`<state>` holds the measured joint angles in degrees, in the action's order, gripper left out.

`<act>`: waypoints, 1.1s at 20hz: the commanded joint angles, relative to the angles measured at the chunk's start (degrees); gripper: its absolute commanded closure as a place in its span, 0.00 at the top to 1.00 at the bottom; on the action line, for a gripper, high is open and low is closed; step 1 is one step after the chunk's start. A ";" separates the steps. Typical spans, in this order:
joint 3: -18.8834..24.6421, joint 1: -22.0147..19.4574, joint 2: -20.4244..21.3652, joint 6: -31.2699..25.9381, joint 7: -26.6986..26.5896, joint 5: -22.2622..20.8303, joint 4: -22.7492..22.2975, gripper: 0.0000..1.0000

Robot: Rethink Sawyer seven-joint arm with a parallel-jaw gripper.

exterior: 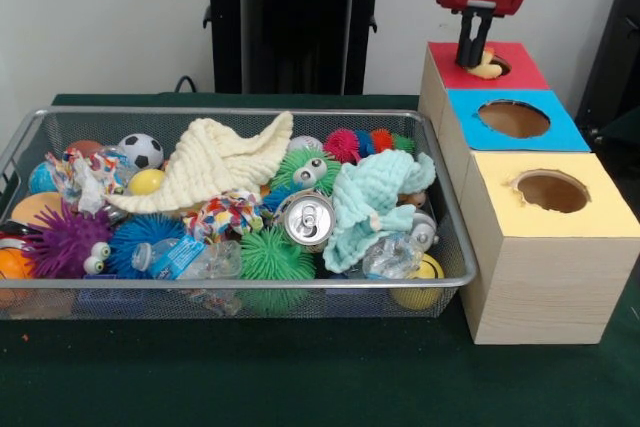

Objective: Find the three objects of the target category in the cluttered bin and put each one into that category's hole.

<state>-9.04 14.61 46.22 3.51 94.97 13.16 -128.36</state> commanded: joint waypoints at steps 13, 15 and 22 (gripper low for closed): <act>9.24 -1.12 -9.58 5.49 14.95 0.12 -4.19 0.00; 9.12 -0.27 -9.70 5.02 15.33 1.09 -3.94 0.00; 8.25 2.89 -8.57 2.00 15.80 4.81 -3.71 0.00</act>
<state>-7.90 15.12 45.44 12.43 94.98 14.20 -131.33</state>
